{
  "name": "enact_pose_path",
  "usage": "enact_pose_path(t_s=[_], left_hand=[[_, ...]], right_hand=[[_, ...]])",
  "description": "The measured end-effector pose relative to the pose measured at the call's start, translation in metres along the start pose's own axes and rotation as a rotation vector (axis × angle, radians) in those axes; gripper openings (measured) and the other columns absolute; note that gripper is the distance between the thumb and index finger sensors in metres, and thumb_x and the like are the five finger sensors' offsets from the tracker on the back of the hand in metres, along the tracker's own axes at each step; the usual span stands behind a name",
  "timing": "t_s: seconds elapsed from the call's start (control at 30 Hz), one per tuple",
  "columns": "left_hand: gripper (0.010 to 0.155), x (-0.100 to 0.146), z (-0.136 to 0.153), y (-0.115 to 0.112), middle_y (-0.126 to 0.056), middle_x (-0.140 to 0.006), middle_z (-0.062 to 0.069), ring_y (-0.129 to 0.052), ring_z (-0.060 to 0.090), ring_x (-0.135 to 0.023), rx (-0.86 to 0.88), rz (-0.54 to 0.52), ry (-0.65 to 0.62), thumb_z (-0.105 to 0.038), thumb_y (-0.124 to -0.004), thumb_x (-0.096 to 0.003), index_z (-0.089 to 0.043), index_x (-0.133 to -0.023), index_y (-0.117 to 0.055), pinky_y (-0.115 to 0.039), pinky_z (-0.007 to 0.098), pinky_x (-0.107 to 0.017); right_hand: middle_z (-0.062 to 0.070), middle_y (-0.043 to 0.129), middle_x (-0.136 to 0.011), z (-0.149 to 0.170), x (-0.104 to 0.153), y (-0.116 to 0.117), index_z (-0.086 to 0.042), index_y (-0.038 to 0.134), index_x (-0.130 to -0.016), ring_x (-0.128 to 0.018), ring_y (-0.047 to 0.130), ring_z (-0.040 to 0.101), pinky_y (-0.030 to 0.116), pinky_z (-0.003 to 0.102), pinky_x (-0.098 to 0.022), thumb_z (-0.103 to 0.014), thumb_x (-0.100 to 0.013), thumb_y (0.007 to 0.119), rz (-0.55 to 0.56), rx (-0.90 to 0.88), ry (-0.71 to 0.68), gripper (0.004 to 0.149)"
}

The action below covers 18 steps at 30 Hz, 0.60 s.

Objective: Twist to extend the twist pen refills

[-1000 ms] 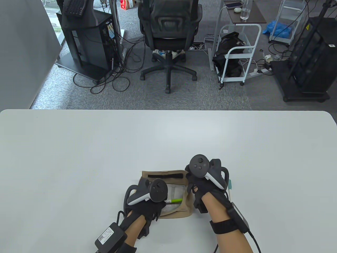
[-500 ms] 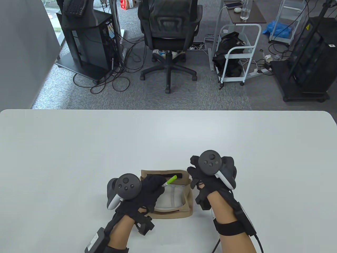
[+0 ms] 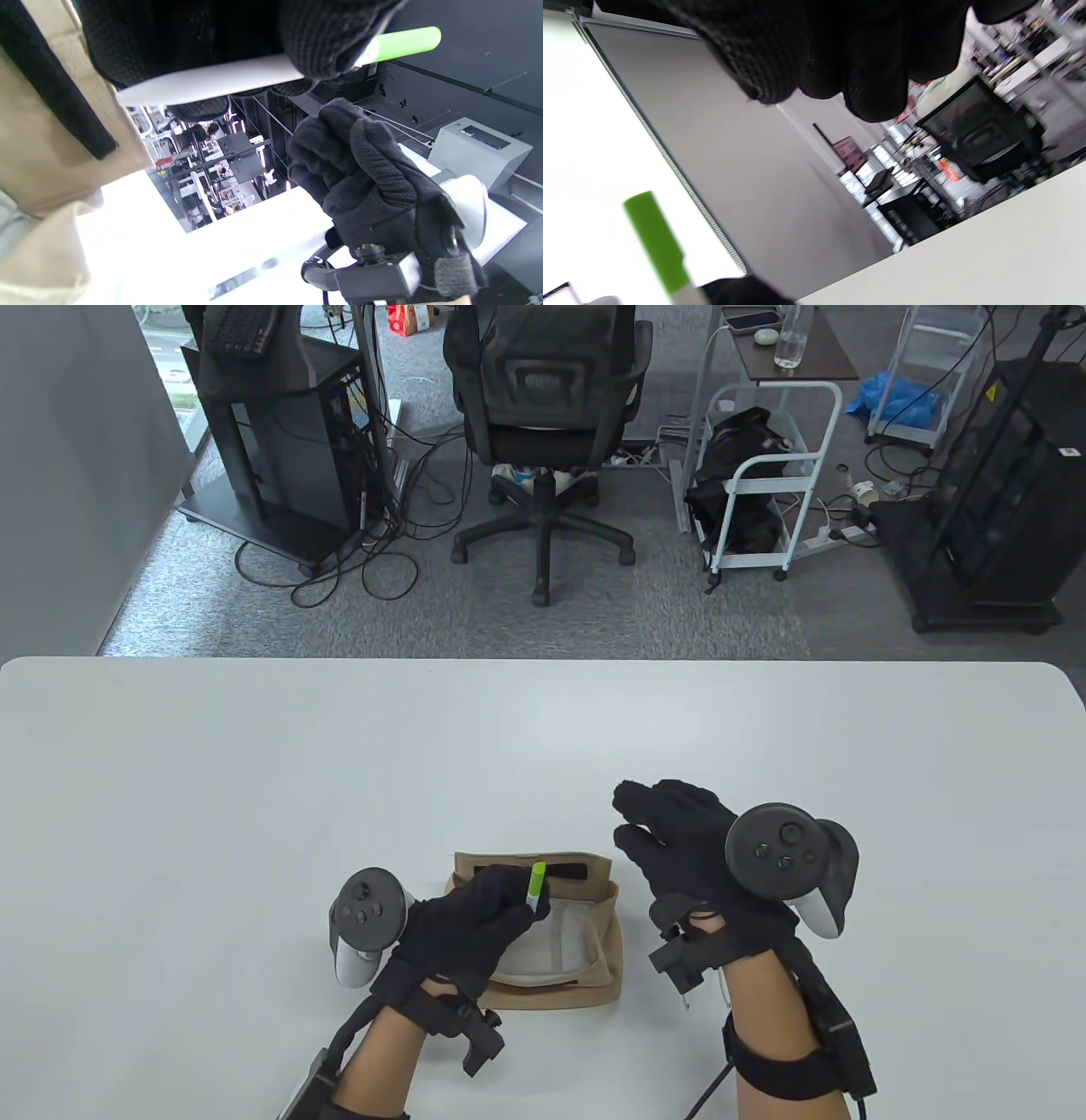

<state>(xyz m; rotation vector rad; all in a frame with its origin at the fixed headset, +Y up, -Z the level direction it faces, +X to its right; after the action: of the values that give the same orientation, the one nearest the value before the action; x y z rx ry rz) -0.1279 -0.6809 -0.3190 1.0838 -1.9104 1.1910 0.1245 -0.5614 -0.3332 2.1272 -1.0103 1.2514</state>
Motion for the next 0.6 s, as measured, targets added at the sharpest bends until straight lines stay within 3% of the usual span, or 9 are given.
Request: enact_pose_path(t_s=[0.27, 0.6], left_hand=[[0.049, -0.001, 0.006, -0.004, -0.081, -0.092, 0.014, -0.094, 0.038, -0.078, 0.094, 0.011, -0.003, -0.031, -0.076, -0.0464, -0.014, -0.092, -0.078, -0.078, 0.056, -0.058], [0.049, -0.003, 0.008, -0.015, -0.081, -0.091, 0.014, -0.095, 0.037, -0.077, 0.15, 0.072, -0.007, -0.031, -0.075, -0.0467, -0.014, -0.093, -0.078, -0.077, 0.056, -0.059]], right_hand=[[0.029, 0.081, -0.097, 0.005, -0.011, 0.048, 0.003, 0.074, -0.099, -0.092, 0.065, 0.053, 0.052, 0.075, -0.065, -0.025, -0.049, 0.084, -0.277, -0.411, -0.104, 0.058], [0.028, 0.079, -0.099, 0.006, -0.014, 0.088, 0.001, 0.073, -0.099, -0.096, 0.06, 0.051, 0.047, 0.076, -0.067, -0.019, -0.049, 0.078, -0.405, -0.661, -0.119, 0.054]])
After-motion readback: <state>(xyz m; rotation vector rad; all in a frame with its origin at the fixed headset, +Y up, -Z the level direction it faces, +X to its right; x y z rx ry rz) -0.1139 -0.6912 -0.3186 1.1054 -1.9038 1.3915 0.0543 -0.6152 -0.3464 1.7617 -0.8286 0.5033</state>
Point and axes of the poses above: the tracker on the back of each hand, its own z axis roughly to the little-finger side, its own x axis roughly from the fingertips to the wrist, y = z × x, the point moved 3 cm from there along -x, roughly from the wrist to the fingertips
